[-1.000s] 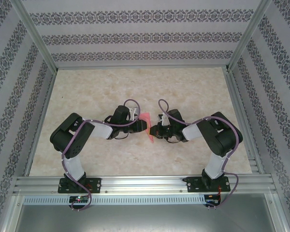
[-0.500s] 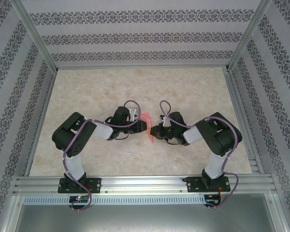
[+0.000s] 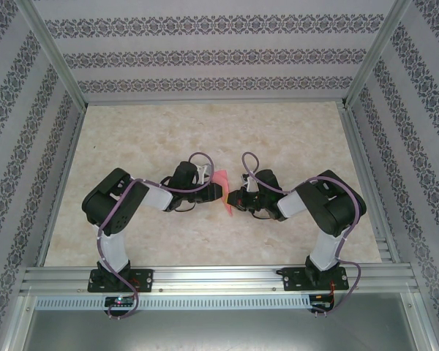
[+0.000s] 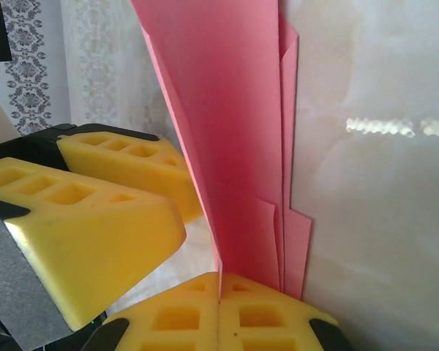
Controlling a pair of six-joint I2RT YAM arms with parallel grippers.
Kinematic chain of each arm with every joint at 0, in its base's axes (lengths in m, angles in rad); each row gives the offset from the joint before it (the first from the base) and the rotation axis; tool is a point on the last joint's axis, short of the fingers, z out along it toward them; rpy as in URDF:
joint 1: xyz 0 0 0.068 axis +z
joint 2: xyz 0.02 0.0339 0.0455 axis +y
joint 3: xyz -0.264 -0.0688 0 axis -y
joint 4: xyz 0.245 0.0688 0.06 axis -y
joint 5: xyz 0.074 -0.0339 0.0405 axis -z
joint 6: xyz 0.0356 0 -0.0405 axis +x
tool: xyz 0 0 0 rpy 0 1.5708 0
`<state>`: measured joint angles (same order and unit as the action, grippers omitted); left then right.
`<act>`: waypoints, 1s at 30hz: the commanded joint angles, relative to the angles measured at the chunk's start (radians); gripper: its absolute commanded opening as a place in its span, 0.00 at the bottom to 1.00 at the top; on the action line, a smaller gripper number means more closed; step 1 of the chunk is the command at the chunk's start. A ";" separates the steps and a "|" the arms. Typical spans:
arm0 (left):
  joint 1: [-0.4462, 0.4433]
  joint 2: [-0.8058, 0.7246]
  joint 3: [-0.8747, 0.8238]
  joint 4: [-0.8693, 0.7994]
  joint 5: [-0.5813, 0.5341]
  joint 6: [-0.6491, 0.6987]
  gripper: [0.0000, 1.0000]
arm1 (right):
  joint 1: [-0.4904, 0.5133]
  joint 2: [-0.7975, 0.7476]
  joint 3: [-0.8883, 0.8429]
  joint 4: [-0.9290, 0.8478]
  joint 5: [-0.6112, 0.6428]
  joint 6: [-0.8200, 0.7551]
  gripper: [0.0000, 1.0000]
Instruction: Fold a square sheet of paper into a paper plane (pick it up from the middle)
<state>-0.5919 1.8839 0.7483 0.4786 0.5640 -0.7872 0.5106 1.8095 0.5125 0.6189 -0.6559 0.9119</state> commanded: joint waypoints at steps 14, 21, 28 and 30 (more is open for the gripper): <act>-0.016 0.038 0.118 -0.322 -0.104 0.031 0.19 | 0.018 -0.076 0.046 -0.242 0.052 -0.059 0.16; -0.016 0.045 0.132 -0.340 -0.102 0.028 0.18 | 0.023 -0.116 0.025 -0.298 0.055 -0.072 0.17; -0.016 0.046 0.140 -0.335 -0.092 0.025 0.18 | 0.029 -0.105 0.026 -0.336 0.085 -0.099 0.07; -0.017 0.045 0.146 -0.334 -0.082 0.027 0.19 | 0.029 -0.095 0.032 -0.333 0.085 -0.100 0.05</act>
<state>-0.5987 1.8919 0.8791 0.1993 0.5224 -0.7856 0.5240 1.7092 0.5518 0.3321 -0.5991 0.8398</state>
